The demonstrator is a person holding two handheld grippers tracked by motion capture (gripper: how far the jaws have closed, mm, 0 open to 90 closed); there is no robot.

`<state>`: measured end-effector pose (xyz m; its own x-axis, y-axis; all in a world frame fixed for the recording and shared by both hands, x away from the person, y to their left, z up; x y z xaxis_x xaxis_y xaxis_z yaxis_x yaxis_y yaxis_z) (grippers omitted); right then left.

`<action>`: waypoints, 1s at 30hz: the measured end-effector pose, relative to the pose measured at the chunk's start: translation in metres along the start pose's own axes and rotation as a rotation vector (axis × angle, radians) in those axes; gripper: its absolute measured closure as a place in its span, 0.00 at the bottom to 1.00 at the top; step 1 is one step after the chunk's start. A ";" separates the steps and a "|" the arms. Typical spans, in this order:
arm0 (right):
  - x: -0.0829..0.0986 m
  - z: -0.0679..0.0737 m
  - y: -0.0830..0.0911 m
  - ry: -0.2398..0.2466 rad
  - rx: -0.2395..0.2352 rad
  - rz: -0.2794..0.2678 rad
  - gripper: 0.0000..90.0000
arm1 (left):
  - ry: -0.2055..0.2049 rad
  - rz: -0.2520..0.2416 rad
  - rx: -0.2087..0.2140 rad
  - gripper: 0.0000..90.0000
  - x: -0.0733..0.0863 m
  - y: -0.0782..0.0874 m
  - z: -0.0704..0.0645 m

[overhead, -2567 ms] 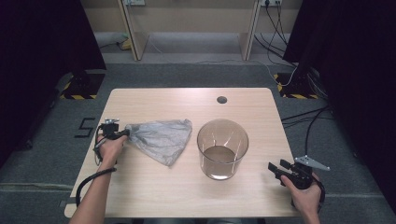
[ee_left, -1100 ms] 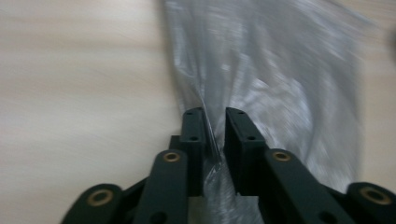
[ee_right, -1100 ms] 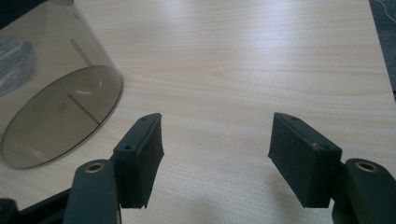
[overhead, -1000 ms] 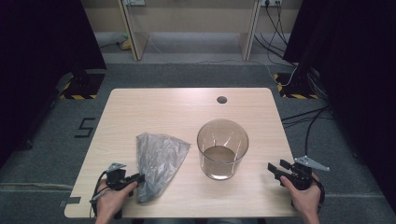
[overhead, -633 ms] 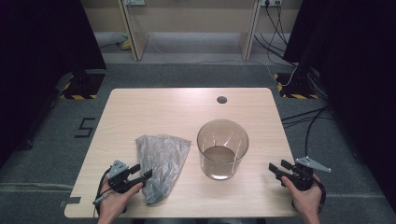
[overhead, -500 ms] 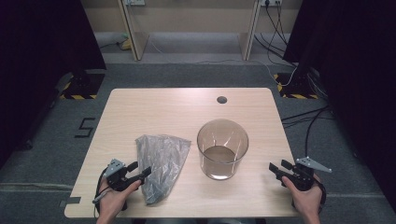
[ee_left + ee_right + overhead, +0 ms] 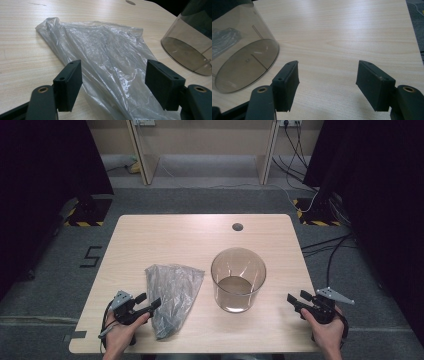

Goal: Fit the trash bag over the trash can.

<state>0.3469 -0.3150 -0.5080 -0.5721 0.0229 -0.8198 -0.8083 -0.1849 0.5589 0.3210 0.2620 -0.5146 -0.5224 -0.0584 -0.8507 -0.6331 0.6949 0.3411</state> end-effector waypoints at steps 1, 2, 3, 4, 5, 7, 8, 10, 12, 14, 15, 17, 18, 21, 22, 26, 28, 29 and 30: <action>0.000 0.000 0.000 0.000 -0.001 0.001 0.38 | 0.000 0.003 -0.001 0.33 0.000 -0.001 0.000; 0.000 -0.001 -0.001 0.001 -0.001 0.001 0.38 | 0.001 0.007 -0.002 0.33 -0.001 -0.002 0.000; 0.000 -0.001 -0.001 0.000 -0.001 0.001 0.38 | 0.003 0.012 -0.003 0.32 -0.001 -0.003 0.000; 0.000 -0.002 -0.001 0.000 -0.002 0.001 0.38 | 0.007 0.017 -0.003 0.32 -0.002 -0.004 0.000; 0.000 -0.002 -0.002 -0.003 -0.002 0.002 0.38 | 0.011 0.022 -0.004 0.32 -0.003 -0.006 0.000; 0.000 -0.002 -0.002 -0.004 -0.004 0.005 0.38 | 0.015 0.038 -0.015 0.33 -0.006 -0.009 0.002; 0.000 -0.002 -0.002 -0.003 -0.005 0.005 0.38 | 0.021 0.052 -0.031 0.33 -0.008 -0.010 0.003; 0.001 -0.002 -0.002 0.001 -0.006 0.003 0.38 | -0.002 0.082 -0.082 0.33 -0.012 -0.013 0.006; 0.001 -0.001 -0.002 0.004 -0.008 0.004 0.38 | 0.011 0.088 -0.095 0.34 -0.015 -0.015 0.008; 0.000 -0.001 -0.002 0.012 -0.007 0.002 0.38 | 0.024 0.102 -0.101 0.34 -0.016 -0.016 0.010; 0.000 0.000 -0.003 0.013 -0.007 0.003 0.38 | 0.029 0.113 -0.108 0.34 -0.016 -0.017 0.011; -0.001 0.001 -0.003 0.013 -0.007 0.004 0.38 | 0.047 0.131 -0.127 0.35 -0.016 -0.019 0.014; -0.001 0.001 -0.003 0.015 -0.008 0.004 0.38 | 0.053 0.141 -0.143 0.37 -0.016 -0.020 0.015; -0.002 0.003 -0.004 0.021 -0.010 0.002 0.38 | 0.065 0.157 -0.155 0.39 -0.016 -0.025 0.019; -0.002 0.004 -0.003 0.022 -0.012 0.003 0.38 | 0.078 0.158 -0.152 0.40 -0.016 -0.026 0.020; -0.002 0.003 -0.002 0.018 -0.011 0.003 0.38 | 0.094 0.170 -0.150 0.43 -0.015 -0.031 0.024; -0.002 0.002 -0.001 0.015 -0.008 0.001 0.38 | 0.097 0.176 -0.141 0.46 -0.014 -0.033 0.025; -0.002 0.002 -0.001 0.016 -0.008 0.000 0.38 | 0.095 0.176 -0.142 0.47 -0.014 -0.034 0.026; -0.002 0.001 -0.001 0.016 -0.008 0.000 0.38 | 0.093 0.179 -0.148 0.48 -0.014 -0.033 0.026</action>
<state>0.3483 -0.3136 -0.5068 -0.5700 0.0073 -0.8216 -0.8071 -0.1926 0.5582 0.3642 0.2583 -0.5242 -0.6797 -0.0142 -0.7334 -0.5989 0.5880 0.5436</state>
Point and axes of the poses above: each handheld gripper's, and its own axes: y roughly backward along the jaws, x roughly out of its underside, z roughly to its left, the point moved 1 cm from there along -y, roughly forward along the jaws, and after that the axes turned 15 degrees about x, right-handed, at the moved point
